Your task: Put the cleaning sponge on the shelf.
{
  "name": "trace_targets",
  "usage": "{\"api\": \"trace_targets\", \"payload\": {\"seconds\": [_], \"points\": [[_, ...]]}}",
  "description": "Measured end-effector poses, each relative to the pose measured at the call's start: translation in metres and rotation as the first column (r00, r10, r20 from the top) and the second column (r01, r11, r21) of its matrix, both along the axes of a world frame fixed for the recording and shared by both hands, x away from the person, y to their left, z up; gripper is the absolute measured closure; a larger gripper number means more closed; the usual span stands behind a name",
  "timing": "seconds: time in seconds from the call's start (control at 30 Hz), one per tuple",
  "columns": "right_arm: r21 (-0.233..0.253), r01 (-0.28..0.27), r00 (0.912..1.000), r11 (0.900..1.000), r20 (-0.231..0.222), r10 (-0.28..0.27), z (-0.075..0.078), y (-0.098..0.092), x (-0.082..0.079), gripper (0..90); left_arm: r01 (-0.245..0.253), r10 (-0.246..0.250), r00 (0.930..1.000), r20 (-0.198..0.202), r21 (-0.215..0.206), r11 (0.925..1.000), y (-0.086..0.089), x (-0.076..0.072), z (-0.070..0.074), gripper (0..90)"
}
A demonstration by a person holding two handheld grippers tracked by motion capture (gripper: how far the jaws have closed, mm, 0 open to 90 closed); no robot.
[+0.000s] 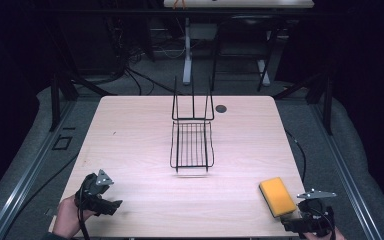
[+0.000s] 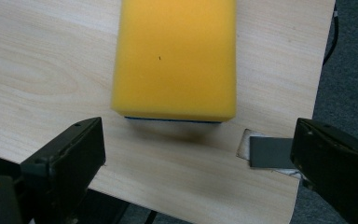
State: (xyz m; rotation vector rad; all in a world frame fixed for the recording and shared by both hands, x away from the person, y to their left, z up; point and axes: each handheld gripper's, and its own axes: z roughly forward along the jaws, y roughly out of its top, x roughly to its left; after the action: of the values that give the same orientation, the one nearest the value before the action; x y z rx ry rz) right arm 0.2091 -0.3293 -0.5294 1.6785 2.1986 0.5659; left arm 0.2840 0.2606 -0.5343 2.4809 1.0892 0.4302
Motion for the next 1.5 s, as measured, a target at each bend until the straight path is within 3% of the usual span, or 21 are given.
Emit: {"api": "trace_targets", "payload": {"seconds": [0.33, 0.87, 1.17, 1.5], "points": [[-0.019, -0.028, 0.9996, 0.999, 0.005, 0.028, 0.000, 0.004, 0.001, 2.9, 0.002, -0.002, 1.0000, -0.002, -0.002, 1.0000, -0.001, 0.000, 0.000, 14.3], [-0.040, -0.093, 0.9955, 0.995, -0.020, 0.092, -0.007, 0.017, 0.019, 0.1, 0.006, -0.006, 1.0000, -0.002, 0.005, 1.0000, -0.002, 0.000, -0.001, 14.3], [-0.015, -0.088, 0.9958, 0.996, -0.027, 0.087, -0.012, 0.018, 0.027, 0.1, 0.005, -0.005, 1.0000, -0.002, 0.007, 1.0000, -0.002, 0.000, -0.001, 14.3], [-0.001, -0.103, 0.9939, 0.995, -0.039, 0.103, -0.016, 0.020, 0.031, 13.9, 0.007, -0.007, 1.0000, -0.003, 0.008, 0.9999, -0.003, 0.000, -0.001, 14.3]]}}
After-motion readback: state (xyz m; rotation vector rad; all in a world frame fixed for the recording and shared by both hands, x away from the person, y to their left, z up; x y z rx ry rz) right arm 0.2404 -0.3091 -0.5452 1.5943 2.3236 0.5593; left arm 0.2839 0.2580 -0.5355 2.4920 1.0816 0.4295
